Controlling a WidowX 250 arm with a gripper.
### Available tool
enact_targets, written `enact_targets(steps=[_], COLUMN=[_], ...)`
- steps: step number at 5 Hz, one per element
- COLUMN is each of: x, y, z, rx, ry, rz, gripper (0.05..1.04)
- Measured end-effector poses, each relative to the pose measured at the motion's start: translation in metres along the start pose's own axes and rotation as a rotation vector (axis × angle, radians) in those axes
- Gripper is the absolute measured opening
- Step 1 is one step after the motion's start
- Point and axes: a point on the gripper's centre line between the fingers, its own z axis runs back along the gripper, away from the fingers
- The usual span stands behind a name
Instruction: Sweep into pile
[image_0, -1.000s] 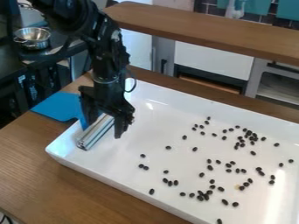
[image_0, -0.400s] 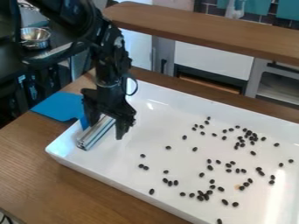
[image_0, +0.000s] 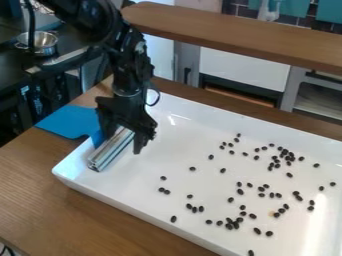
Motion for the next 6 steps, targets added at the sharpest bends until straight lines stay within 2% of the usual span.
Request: enact_targets(steps=[2,3,5,6], x=[-0.012,-0.017,-0.032,-0.034], y=[0.003,-0.001,-0.034,-0.043], z=[-0.01,-0.01,0.0,0.0], rx=[-0.003,-0.024,-0.084,-0.087], ry=[0.036,0.053,0.078,0.084], rz=[-0.015,-0.027,-0.1,-0.116], gripper=[0.399,0.37,0.37,0.37])
